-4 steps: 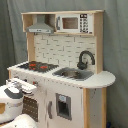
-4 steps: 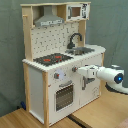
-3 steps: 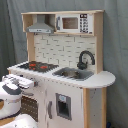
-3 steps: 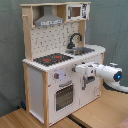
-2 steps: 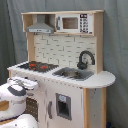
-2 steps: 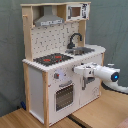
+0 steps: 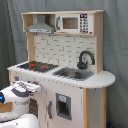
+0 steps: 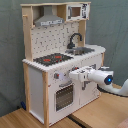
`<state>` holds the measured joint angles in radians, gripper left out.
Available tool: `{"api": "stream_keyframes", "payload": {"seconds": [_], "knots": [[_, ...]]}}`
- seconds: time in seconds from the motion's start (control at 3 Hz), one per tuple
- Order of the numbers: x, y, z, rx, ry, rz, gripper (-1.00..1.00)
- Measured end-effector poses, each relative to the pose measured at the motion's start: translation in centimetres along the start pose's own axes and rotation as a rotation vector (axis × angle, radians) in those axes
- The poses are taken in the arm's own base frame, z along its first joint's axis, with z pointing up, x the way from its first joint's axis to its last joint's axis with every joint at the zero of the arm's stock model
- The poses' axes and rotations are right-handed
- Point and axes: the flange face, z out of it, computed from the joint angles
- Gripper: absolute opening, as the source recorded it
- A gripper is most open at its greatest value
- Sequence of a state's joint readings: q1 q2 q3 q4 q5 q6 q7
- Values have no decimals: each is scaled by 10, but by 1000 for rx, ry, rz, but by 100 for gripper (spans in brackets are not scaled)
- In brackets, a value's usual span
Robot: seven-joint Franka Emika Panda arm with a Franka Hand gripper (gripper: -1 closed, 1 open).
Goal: Play with the kitchen
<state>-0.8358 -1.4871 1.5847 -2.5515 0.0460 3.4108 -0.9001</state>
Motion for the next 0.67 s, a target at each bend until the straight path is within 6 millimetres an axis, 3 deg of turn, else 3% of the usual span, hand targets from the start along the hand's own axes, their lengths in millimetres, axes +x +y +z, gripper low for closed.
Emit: {"api": "stream_keyframes", "payload": {"seconds": [0.33,0.67], "knots": [[-3,-5,1,17,-14,20,100],[-4,-6,1,19,-15,21,-100]]}}
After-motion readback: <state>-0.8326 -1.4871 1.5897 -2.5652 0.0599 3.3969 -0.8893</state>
